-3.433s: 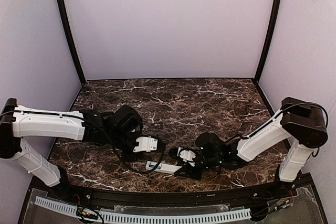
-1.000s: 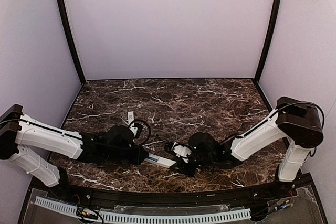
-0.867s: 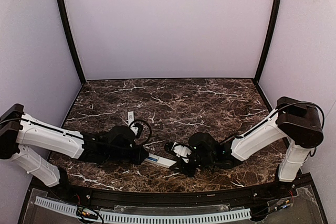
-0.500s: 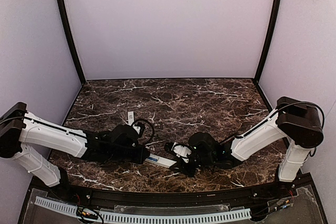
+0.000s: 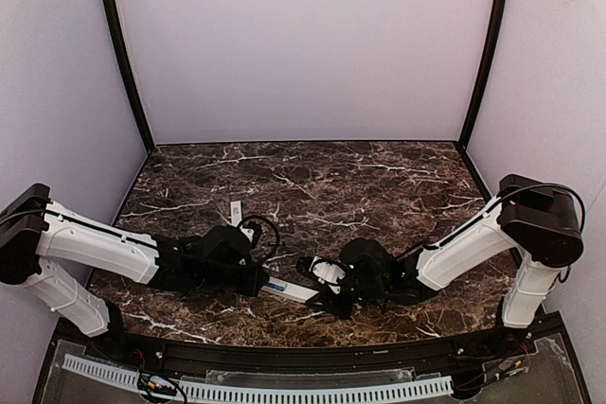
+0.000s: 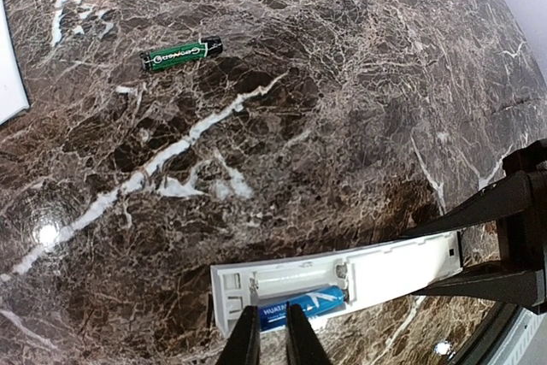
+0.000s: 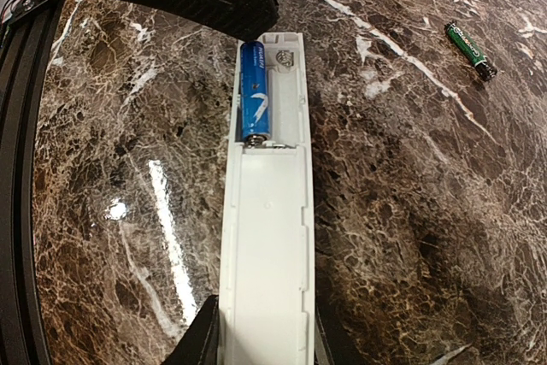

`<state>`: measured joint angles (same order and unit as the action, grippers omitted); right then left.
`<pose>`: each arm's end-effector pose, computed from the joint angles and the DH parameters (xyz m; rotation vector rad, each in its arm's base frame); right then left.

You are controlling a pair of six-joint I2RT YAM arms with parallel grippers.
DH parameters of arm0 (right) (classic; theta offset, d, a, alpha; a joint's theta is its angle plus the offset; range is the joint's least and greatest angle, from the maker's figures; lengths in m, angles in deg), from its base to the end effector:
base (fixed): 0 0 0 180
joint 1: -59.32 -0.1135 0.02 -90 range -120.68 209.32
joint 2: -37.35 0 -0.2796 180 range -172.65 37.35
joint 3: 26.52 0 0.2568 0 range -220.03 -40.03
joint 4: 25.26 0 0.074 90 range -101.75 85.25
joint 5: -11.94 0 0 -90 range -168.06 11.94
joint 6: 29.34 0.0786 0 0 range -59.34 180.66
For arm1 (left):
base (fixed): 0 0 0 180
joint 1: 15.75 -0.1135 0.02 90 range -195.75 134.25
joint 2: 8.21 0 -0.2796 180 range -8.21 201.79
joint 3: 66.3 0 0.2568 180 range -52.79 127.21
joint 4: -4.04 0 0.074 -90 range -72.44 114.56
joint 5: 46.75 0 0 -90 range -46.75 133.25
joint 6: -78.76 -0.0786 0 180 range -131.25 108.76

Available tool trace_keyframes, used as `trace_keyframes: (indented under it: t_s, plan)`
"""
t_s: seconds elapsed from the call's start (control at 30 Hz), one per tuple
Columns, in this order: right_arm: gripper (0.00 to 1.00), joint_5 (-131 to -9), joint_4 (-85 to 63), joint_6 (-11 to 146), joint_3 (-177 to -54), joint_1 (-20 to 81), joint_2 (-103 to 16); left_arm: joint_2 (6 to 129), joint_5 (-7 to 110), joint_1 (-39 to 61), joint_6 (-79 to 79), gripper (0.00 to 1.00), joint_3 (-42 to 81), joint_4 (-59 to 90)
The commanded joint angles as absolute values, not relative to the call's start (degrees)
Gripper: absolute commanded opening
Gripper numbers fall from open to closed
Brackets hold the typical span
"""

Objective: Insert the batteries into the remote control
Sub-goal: Press the battery in the battery compartment.

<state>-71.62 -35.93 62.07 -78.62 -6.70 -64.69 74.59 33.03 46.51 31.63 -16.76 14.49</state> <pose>0.1388 0.3337 0.0941 -1.3158 1.9631 0.7322 0.1562 -0.2671 0.1455 0.3173 2.4084 -0.6920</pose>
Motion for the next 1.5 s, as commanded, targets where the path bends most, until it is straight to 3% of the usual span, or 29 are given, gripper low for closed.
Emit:
trace_keyframes:
  t_s: [0.0,0.57,0.87,1.47]
  plan:
    - [0.0,-73.67,-28.07,62.57,-77.66,-6.84,-67.26,75.28,32.3,46.27,30.69,0.12,-15.64,15.83]
    - [0.0,-73.67,-28.09,62.59,-77.57,-6.86,-67.24,77.46,33.12,46.05,30.42,0.11,-15.81,14.66]
    - [0.0,-73.67,-27.85,62.4,-77.74,-6.86,-67.34,78.69,35.07,46.3,29.27,0.01,-14.54,15.88]
    - [0.0,-73.84,-27.65,62.61,-77.94,-6.86,-67.31,80.9,34.32,50.5,29.81,0.01,-13.97,20.84]
